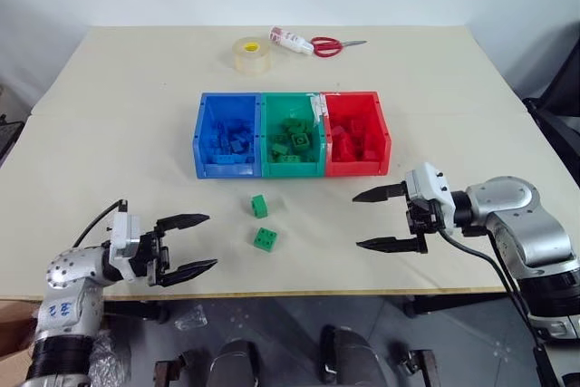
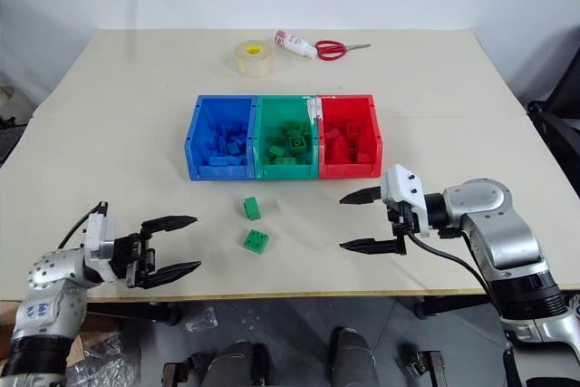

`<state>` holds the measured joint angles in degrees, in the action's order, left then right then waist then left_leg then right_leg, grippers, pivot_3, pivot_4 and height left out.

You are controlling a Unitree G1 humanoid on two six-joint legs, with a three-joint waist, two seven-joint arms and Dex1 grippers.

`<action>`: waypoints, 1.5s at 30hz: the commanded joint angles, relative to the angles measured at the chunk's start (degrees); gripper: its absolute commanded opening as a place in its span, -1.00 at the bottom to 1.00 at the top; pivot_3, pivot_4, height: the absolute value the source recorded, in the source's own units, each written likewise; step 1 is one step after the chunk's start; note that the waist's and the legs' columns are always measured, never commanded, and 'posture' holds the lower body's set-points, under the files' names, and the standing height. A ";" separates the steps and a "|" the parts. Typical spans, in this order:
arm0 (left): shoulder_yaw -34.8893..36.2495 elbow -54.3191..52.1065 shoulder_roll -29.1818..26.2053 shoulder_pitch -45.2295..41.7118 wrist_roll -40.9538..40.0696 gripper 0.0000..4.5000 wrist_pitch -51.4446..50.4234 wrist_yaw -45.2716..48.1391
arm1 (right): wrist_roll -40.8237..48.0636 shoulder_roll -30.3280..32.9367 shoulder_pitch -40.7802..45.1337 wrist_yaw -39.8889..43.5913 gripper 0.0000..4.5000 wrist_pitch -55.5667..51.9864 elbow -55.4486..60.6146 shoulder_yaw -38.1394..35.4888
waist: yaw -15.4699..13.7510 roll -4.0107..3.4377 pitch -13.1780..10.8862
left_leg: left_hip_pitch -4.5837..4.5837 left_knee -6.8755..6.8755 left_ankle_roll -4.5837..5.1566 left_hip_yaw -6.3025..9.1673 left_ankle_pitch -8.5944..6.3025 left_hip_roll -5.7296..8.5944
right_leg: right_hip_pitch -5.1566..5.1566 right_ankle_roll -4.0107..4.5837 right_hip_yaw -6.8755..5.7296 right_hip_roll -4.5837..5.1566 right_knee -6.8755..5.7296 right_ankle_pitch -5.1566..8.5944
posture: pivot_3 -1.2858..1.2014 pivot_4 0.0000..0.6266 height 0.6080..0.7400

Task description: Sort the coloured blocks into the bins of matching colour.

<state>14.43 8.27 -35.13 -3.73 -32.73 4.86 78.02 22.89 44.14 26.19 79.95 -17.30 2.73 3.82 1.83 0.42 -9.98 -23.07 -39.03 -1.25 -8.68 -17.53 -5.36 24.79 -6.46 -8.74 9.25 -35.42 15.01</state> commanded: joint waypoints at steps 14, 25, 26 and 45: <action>4.63 -31.84 0.73 24.64 4.57 1.00 -4.95 -21.95 | -1.08 -1.12 7.42 3.06 0.97 4.38 -9.20 0.73 | -0.28 0.00 0.00 | 0.00 -0.03 0.01 0.01 -0.03 -0.02 | -0.02 0.02 -0.01 0.00 0.29 0.01 | 0.03 -0.52 1.00; -14.09 -22.34 9.09 10.30 23.26 1.00 -2.91 -35.28 | -0.95 -1.37 5.58 -0.19 0.97 3.58 -6.17 -0.77 | -0.69 -0.04 0.01 | 0.01 -0.05 0.00 0.01 -0.02 0.00 | -0.09 0.01 -0.04 -0.01 0.03 0.00 | 0.03 -0.52 1.00; -15.38 -19.83 9.56 8.74 24.88 1.00 -1.57 -35.78 | -0.68 -1.17 4.84 -0.64 0.97 3.21 -5.21 -1.05 | -0.68 -0.04 0.01 | 0.01 -0.07 0.00 0.01 -0.02 0.00 | -0.09 0.01 -0.04 -0.01 0.02 0.00 | 0.03 -0.52 1.00; -23.00 -9.87 12.00 -5.58 26.91 -0.06 2.21 -33.59 | 1.61 1.01 -3.98 -7.45 1.00 -0.21 4.40 -6.48 | -3.07 -0.34 0.19 | 0.17 -0.13 0.02 0.01 -0.02 0.02 | -0.26 0.00 -0.03 0.03 0.08 0.00 | 0.03 -0.52 1.00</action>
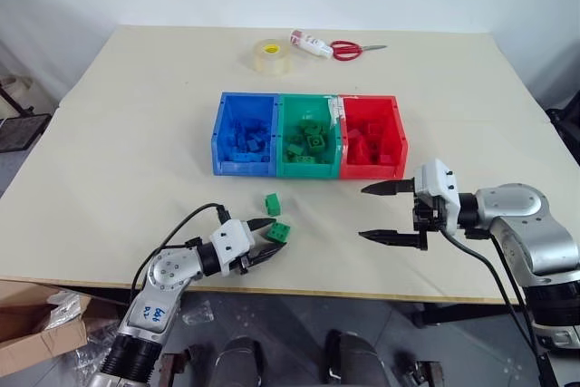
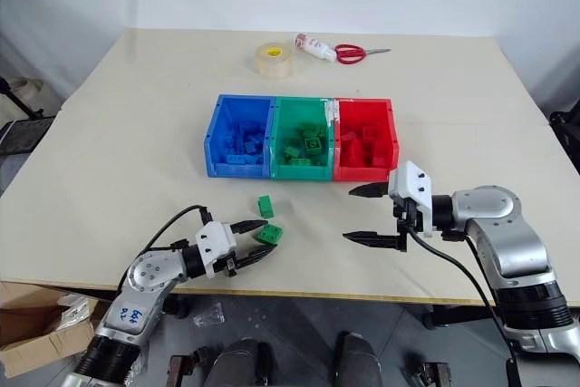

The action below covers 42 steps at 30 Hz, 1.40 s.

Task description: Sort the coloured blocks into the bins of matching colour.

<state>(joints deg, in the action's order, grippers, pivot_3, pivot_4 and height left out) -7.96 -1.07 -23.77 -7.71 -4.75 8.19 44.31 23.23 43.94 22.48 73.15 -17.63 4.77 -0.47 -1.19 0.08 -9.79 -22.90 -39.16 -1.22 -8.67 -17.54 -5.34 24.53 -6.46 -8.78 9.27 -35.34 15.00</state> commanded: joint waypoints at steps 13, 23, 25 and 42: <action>2.88 14.23 10.48 -30.13 0.40 -0.06 -11.33 -13.64 | 2.64 -0.14 -1.63 -5.26 1.00 0.32 3.64 -4.66 | -0.13 0.14 -0.08 | -0.11 -0.04 -0.01 0.04 0.02 0.01 | 0.02 -0.04 -0.05 -0.05 0.01 -0.02 | 0.03 -0.52 1.00; 3.13 32.50 13.03 -40.91 0.28 0.99 -1.63 -11.24 | 4.32 -1.27 -1.15 -8.23 1.00 -0.05 4.24 -5.49 | 0.06 0.19 -0.11 | -0.23 0.04 0.01 0.03 0.02 0.04 | 0.02 -0.17 -0.09 -0.07 0.33 -0.09 | 0.03 -0.52 1.00; 3.23 31.80 11.98 -40.21 0.22 0.99 -1.10 -9.91 | 4.77 -1.26 -1.02 -8.34 1.00 -0.14 4.00 -5.69 | 0.04 0.21 -0.12 | -0.23 0.04 0.01 0.03 0.02 0.04 | 0.03 -0.17 -0.09 -0.08 0.32 -0.09 | 0.03 -0.52 1.00; 14.13 -0.35 -18.83 -6.95 -16.00 0.99 -15.96 18.40 | 6.87 1.25 1.46 3.69 1.00 0.83 -2.46 -3.94 | 1.43 0.18 -0.14 | -0.19 0.05 0.01 0.03 0.01 -0.01 | 0.06 -0.14 -0.05 -0.08 0.21 -0.08 | 0.03 -0.52 1.00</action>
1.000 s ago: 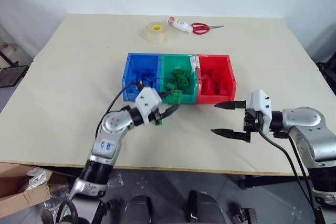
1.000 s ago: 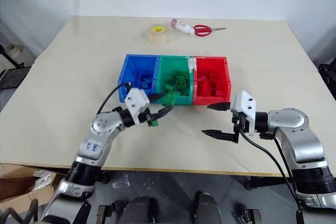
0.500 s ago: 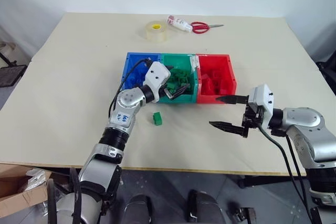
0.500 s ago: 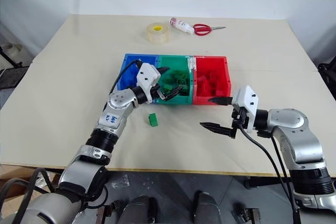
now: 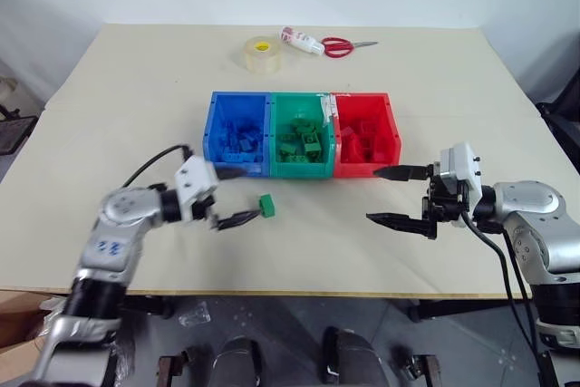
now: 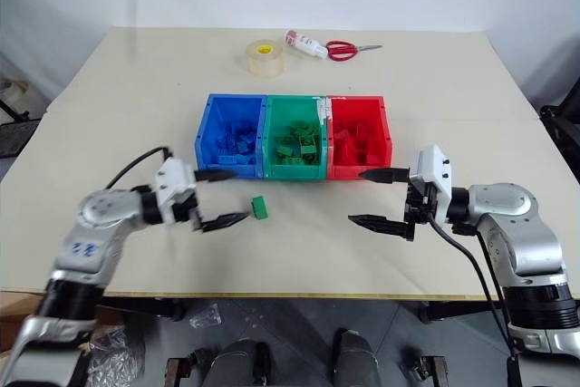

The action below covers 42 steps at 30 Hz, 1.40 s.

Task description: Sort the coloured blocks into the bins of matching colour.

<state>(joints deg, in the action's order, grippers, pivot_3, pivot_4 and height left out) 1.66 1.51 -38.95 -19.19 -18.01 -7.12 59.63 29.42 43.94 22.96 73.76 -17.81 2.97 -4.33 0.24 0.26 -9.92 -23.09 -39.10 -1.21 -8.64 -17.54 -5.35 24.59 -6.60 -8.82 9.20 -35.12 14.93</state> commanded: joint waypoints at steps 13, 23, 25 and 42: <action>8.68 -2.33 -3.16 11.08 -1.94 0.99 4.11 0.39 | -0.96 -0.60 7.72 7.94 1.00 2.76 -8.11 3.14 | -0.26 -0.02 -0.01 | -0.01 0.00 -0.01 -0.01 -0.02 -0.03 | 0.01 0.04 -0.01 0.00 -0.06 0.02 | 0.03 -0.52 1.00; -6.56 10.08 10.19 -4.69 7.46 0.99 7.19 -3.79 | -1.44 -0.27 6.49 6.74 1.00 2.93 -6.70 2.40 | 0.02 -0.01 -0.01 | 0.01 -0.05 -0.04 -0.06 0.01 0.01 | 0.02 0.03 0.00 -0.02 -0.14 0.01 | 0.03 -0.52 1.00; -8.32 13.99 12.11 -6.89 8.98 0.99 8.94 -3.94 | -1.12 0.20 5.13 5.98 1.00 2.68 -5.34 1.55 | -0.08 -0.01 -0.01 | 0.02 -0.05 -0.05 -0.05 0.01 0.00 | 0.03 0.03 0.00 -0.03 -0.14 0.01 | 0.03 -0.52 1.00; -8.91 18.95 17.17 -19.29 8.93 -0.33 7.44 -4.95 | 1.51 1.90 -4.56 -0.14 1.00 0.06 4.84 -4.17 | -0.47 0.01 -0.02 | 0.00 -0.11 -0.03 -0.01 0.00 0.02 | -0.03 0.01 0.02 -0.02 -0.10 0.00 | 0.03 -0.52 1.00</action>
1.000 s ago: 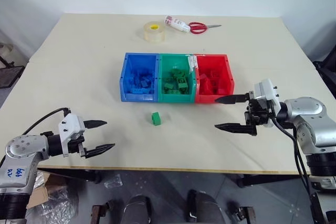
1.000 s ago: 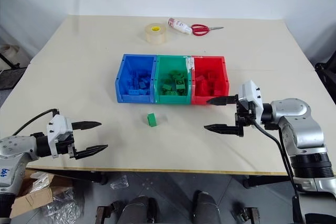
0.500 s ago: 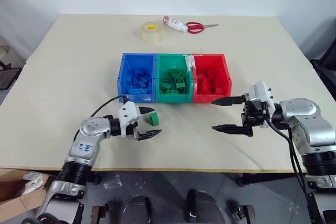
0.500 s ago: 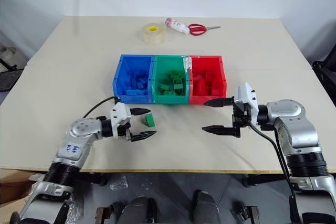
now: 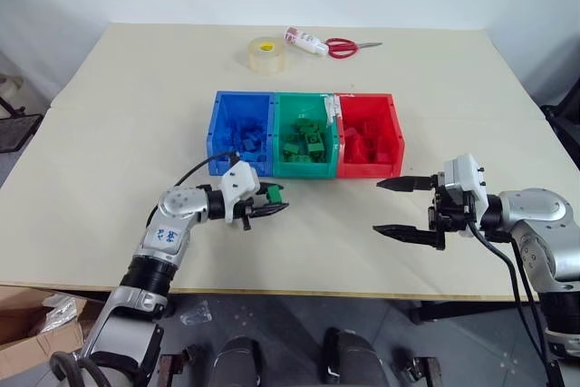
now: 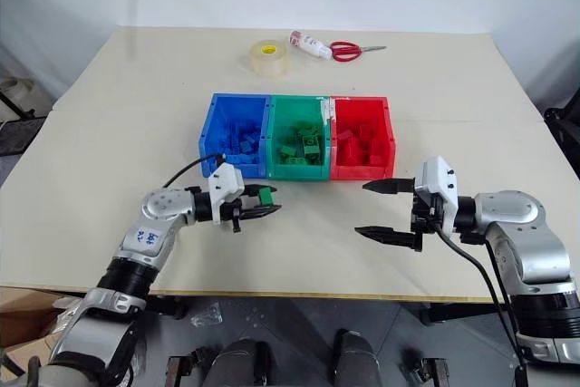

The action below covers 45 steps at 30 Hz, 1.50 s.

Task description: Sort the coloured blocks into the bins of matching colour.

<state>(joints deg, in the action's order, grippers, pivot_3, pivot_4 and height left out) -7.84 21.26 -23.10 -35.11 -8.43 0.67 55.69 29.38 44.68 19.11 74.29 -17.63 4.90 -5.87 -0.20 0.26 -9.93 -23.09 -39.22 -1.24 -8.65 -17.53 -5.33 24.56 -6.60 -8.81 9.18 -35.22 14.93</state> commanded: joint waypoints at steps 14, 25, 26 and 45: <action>3.59 33.00 9.60 -29.09 4.34 0.50 9.86 -12.98 | 2.01 1.06 -1.58 -2.83 1.00 -0.16 4.33 -3.12 | -0.06 0.11 -0.06 | -0.01 0.12 0.01 -0.01 0.00 0.04 | -0.02 -0.04 -0.02 -0.01 0.19 -0.02 | 0.03 -0.52 1.00; 7.60 16.33 0.76 -18.37 -3.98 0.98 5.99 5.62 | 1.12 2.25 0.72 -0.55 1.00 0.67 0.67 -2.26 | 0.81 0.12 -0.07 | -0.01 0.13 0.01 -0.01 0.01 0.03 | 0.03 -0.04 -0.01 -0.02 0.14 -0.02 | 0.03 -0.52 1.00; 8.26 12.47 -1.24 -15.35 -4.90 0.98 4.35 6.49 | 0.76 2.63 1.34 0.20 1.00 1.05 -0.61 -2.06 | 1.00 0.12 -0.07 | -0.01 0.13 0.00 -0.01 0.01 0.03 | 0.03 -0.04 0.00 -0.02 0.10 -0.02 | 0.03 -0.52 1.00; 25.42 -6.88 -20.96 18.60 -14.31 0.98 -2.31 10.12 | -9.93 4.63 16.49 10.60 1.00 14.04 -31.76 2.65 | 1.44 0.12 -0.08 | 0.03 0.05 0.01 -0.04 0.00 -0.02 | 0.03 -0.02 0.05 0.00 -0.02 -0.01 | 0.03 -0.52 1.00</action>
